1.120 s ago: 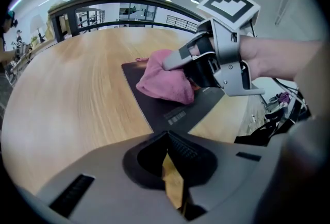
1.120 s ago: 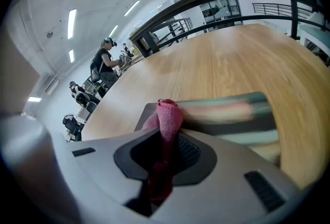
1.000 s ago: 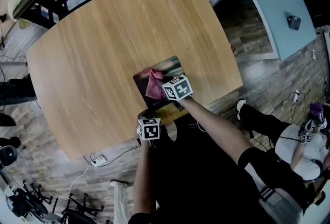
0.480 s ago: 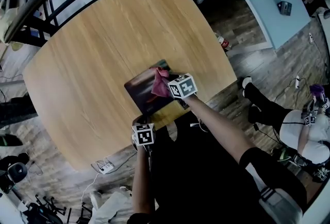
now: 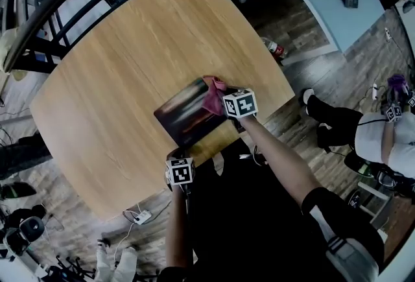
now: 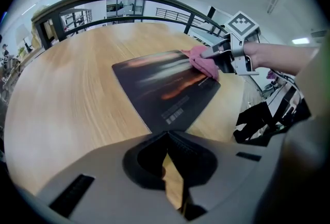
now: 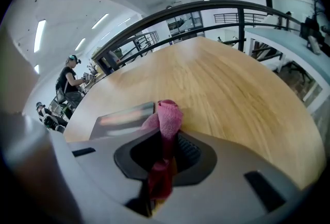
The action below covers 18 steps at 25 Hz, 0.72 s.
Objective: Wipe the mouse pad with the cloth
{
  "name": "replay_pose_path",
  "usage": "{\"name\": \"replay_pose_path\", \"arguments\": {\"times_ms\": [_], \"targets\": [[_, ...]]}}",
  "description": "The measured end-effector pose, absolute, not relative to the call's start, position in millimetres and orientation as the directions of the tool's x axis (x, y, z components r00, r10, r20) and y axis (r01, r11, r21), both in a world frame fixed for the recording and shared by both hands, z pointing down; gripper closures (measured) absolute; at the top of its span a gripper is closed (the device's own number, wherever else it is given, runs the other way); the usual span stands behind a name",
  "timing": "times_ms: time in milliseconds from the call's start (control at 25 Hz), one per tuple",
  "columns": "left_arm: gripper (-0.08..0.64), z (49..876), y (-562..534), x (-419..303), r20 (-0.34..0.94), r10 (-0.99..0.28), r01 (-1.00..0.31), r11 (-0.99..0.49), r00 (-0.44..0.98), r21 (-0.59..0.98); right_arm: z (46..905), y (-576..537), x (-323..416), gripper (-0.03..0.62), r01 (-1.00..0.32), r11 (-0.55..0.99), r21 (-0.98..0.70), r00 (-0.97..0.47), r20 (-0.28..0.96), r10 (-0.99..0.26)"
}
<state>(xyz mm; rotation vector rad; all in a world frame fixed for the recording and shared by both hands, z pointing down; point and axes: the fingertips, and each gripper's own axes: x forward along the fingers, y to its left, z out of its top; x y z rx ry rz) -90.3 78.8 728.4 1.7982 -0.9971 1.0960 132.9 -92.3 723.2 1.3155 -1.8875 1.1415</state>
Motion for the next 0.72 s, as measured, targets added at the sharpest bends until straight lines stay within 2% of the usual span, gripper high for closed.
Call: {"name": "replay_pose_path", "arguments": {"times_ms": [200,480,720], "targets": [[0.535,730,81,-90,0.921,-0.206,-0.883,-0.414,0.330,0.223,703,-94,158,0.528,-0.949,0.073,-0.308,-0.300,0.799,-0.522],[0.535,727,79,-87,0.905,-0.179,-0.859,-0.427,0.386,0.281,649,-81,150,0.528,-0.936,0.086,-0.341,-0.319,0.721,-0.615],[0.534,680,15,-123,0.834,-0.374,-0.872,-0.432,0.406,0.231,622,-48,89,0.528,-0.898,0.198,-0.392,-0.429,0.683,-0.591]]}}
